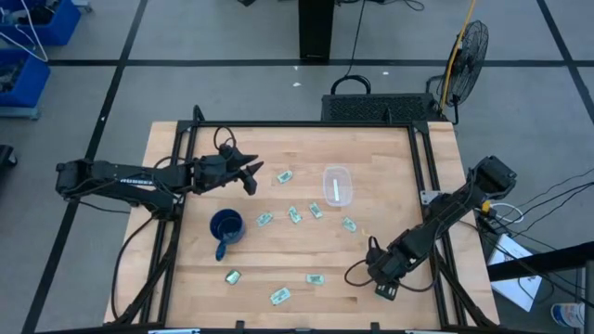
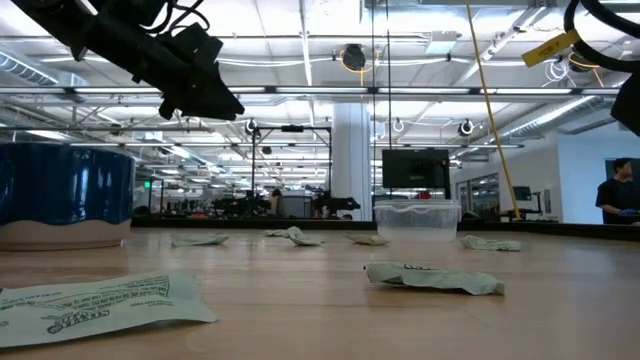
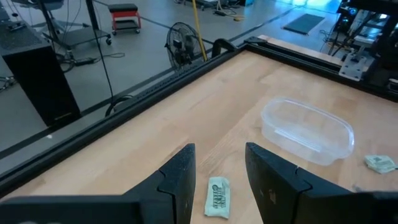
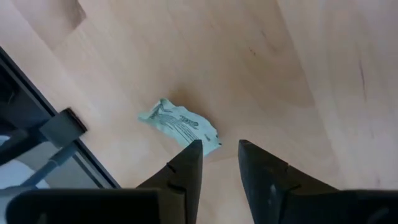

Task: Pick and place Stevia / Truvia into bins
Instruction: Put the light green stevia packet into the transparent container

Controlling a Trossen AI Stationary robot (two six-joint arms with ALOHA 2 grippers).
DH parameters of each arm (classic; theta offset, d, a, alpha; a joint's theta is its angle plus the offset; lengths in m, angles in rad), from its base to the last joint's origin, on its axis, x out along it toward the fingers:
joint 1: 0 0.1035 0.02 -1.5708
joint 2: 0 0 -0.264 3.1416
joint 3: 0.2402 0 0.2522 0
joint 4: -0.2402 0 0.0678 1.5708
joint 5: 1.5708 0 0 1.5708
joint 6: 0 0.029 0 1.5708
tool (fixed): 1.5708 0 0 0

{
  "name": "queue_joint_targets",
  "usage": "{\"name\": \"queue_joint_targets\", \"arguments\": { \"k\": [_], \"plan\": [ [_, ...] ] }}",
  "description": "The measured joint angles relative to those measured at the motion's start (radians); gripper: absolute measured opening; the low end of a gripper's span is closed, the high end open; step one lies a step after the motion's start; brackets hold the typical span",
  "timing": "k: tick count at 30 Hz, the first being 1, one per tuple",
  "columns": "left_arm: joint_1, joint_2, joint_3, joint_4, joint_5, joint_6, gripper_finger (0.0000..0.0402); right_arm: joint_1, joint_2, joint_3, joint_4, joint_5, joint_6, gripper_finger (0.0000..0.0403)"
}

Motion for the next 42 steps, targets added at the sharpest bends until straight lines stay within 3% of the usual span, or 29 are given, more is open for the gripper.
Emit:
{"name": "queue_joint_targets", "arguments": {
  "k": [29, 38, 42],
  "plan": [
    [0.0, 0.0, 0.0, -0.039, 0.002, -0.003, 0.0145, 0.052, -0.004, -0.139, 0.233, 0.029, 0.033, 0.0092],
    [0.0, 0.0, 0.0, -0.057, 0.002, -0.003, 0.0145, 0.04, -0.002, -0.2, 0.381, 0.014, -0.006, 0.0015],
    [0.0, 0.0, 0.0, -0.056, 0.002, -0.003, 0.0145, 0.013, -0.016, -0.201, 0.424, 0.036, -0.061, 0.0006]
  ]
}}
